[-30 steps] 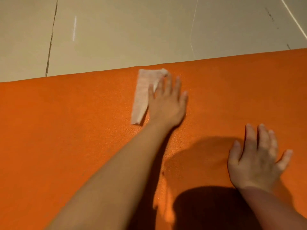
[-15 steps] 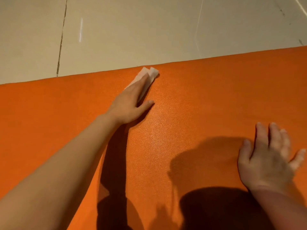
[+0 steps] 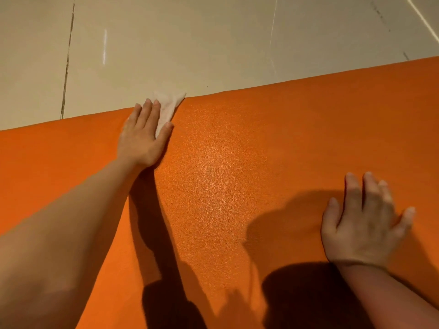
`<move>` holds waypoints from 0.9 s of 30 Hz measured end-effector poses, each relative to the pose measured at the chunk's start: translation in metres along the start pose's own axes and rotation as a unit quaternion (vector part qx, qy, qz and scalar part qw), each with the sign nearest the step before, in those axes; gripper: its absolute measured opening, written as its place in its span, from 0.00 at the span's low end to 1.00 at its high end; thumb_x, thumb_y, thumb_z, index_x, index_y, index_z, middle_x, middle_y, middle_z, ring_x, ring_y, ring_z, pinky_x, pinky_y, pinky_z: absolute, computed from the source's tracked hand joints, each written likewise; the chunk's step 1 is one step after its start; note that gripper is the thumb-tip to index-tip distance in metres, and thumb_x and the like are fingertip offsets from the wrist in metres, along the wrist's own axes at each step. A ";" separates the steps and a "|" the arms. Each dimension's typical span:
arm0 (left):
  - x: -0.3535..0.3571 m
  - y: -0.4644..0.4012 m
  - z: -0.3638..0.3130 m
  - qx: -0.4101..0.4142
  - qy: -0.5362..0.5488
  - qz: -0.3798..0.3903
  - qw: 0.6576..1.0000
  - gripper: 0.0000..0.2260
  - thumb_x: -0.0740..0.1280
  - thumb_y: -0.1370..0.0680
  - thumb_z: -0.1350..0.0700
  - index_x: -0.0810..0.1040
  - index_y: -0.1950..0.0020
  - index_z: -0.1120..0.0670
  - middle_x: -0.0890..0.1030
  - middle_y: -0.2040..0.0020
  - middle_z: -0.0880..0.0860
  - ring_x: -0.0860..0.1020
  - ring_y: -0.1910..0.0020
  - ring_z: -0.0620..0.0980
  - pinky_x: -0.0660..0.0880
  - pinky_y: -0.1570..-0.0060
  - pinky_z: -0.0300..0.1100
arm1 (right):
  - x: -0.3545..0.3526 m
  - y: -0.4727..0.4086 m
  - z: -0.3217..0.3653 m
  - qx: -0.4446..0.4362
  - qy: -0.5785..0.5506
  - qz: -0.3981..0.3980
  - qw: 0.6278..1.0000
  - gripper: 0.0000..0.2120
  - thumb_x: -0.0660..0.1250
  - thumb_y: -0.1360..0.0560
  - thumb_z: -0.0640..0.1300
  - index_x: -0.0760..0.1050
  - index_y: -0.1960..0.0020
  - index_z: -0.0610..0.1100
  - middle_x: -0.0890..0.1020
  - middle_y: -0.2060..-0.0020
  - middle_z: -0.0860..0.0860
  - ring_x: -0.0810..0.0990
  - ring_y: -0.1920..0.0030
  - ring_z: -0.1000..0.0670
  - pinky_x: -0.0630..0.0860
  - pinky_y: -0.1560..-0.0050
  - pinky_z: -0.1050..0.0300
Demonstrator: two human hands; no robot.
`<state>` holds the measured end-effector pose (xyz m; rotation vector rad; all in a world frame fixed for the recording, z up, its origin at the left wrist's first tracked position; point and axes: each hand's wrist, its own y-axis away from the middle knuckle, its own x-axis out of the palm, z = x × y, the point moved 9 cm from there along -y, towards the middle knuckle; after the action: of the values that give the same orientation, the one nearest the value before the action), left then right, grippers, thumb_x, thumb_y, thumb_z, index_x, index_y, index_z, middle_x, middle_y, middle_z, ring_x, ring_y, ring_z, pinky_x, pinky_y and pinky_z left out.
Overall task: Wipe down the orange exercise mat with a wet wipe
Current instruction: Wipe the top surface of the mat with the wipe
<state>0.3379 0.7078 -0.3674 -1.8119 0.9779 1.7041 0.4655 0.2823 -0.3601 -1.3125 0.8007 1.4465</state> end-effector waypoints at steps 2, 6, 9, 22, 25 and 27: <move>-0.001 0.002 -0.001 -0.012 0.031 -0.008 0.999 0.32 0.39 0.20 0.40 0.50 0.19 0.52 0.49 0.18 0.53 0.45 0.20 0.53 0.41 0.23 0.49 | 0.000 -0.001 0.000 0.002 0.000 0.008 1.000 0.28 0.51 0.24 0.54 0.65 0.27 0.43 0.66 0.27 0.41 0.61 0.26 0.39 0.51 0.31 0.27; 0.006 0.047 -0.026 -0.001 0.100 0.037 0.994 0.29 0.39 0.19 0.42 0.50 0.19 0.48 0.50 0.18 0.54 0.44 0.20 0.51 0.37 0.25 0.44 | 0.000 -0.002 0.003 0.002 0.003 0.023 1.000 0.29 0.51 0.24 0.54 0.65 0.27 0.44 0.66 0.27 0.41 0.60 0.26 0.40 0.51 0.31 0.26; 0.027 0.110 -0.116 0.142 0.038 0.050 0.988 0.27 0.35 0.16 0.45 0.56 0.20 0.47 0.58 0.21 0.61 0.54 0.21 0.61 0.43 0.24 0.49 | 0.003 -0.002 0.003 0.001 0.008 0.032 0.999 0.29 0.50 0.24 0.55 0.64 0.26 0.45 0.64 0.26 0.42 0.59 0.25 0.40 0.51 0.31 0.26; 0.015 0.076 -0.006 -0.050 -0.015 0.032 0.998 0.40 0.36 0.27 0.29 0.45 0.19 0.48 0.42 0.19 0.51 0.42 0.20 0.52 0.41 0.24 0.52 | 0.002 0.001 0.000 -0.003 -0.001 0.010 1.000 0.27 0.51 0.22 0.54 0.65 0.26 0.44 0.64 0.26 0.42 0.58 0.24 0.42 0.49 0.30 0.28; 0.005 0.089 0.062 -0.177 0.010 0.037 0.983 0.40 0.38 0.26 0.30 0.44 0.19 0.50 0.44 0.19 0.56 0.42 0.20 0.54 0.41 0.23 0.55 | 0.003 0.001 0.001 0.003 -0.002 0.019 1.000 0.28 0.51 0.23 0.54 0.65 0.26 0.44 0.65 0.26 0.42 0.58 0.24 0.42 0.48 0.30 0.28; 0.004 0.092 0.065 -0.208 0.026 0.027 0.977 0.42 0.41 0.27 0.28 0.44 0.19 0.50 0.42 0.19 0.55 0.41 0.20 0.54 0.39 0.24 0.56 | 0.003 0.001 0.002 0.001 -0.001 0.025 1.000 0.28 0.50 0.23 0.55 0.65 0.26 0.44 0.64 0.26 0.41 0.57 0.24 0.41 0.48 0.30 0.27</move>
<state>0.2255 0.6970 -0.3665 -2.1127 0.7337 2.0209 0.4642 0.2843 -0.3633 -1.2961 0.8386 1.4858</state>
